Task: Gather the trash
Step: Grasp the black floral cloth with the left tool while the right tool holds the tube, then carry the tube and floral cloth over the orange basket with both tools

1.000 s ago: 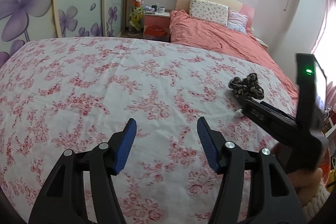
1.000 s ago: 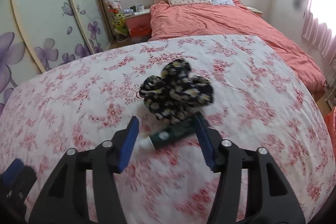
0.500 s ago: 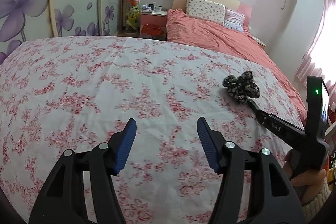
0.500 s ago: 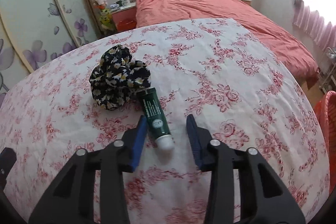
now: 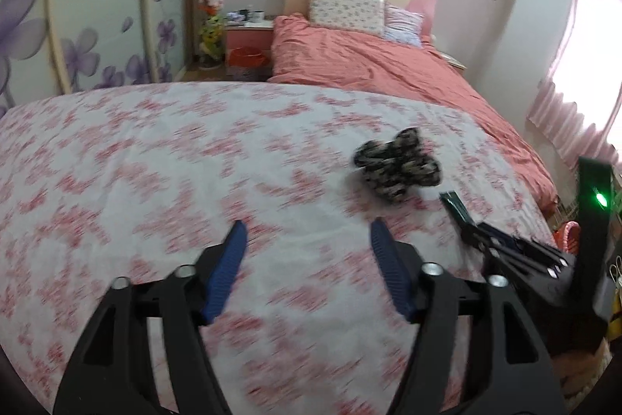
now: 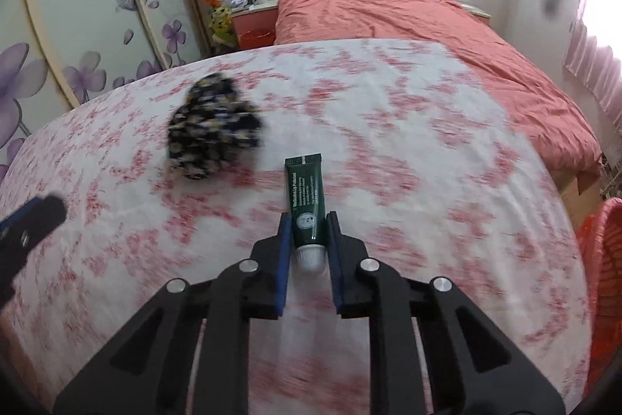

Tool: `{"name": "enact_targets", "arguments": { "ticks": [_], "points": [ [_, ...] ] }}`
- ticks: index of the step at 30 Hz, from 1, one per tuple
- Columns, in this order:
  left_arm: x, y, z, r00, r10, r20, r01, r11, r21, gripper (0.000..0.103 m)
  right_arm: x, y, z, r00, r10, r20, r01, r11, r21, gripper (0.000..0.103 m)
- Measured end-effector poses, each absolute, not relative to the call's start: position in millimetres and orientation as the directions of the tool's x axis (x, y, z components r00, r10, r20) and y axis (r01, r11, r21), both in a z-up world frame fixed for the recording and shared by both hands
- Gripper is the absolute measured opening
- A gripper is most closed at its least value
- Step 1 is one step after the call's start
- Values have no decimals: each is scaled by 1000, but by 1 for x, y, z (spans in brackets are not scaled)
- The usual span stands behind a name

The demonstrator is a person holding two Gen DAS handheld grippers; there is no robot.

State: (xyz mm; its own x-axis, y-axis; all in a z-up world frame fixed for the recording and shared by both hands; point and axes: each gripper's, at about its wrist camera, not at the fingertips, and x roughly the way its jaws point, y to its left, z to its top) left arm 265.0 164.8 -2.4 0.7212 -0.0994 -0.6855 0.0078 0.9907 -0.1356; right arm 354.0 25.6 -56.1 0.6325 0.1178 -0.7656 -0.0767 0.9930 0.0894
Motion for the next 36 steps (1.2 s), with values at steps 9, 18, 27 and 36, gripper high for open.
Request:
{"name": "enact_targets", "arguments": {
  "ticks": [9, 18, 27, 36],
  "points": [
    [325, 103, -8, 717, -139, -683, 77, 990, -120, 78, 325, -65, -45, 669, 91, -738, 22, 990, 141, 18],
    [352, 89, -22, 672, -80, -736, 19, 996, -90, 76, 311, -104, -49, 673, 110, -732, 57, 978, 199, 18],
    [344, 85, -24, 646, -102, -757, 27, 993, -111, 28, 299, -115, -50, 669, 113, -734, 71, 974, 215, 18],
    [320, 73, -4, 668, -132, -732, 59, 990, -125, 28, 276, -125, -31, 699, 100, -708, 85, 972, 220, 18]
  ]
}}
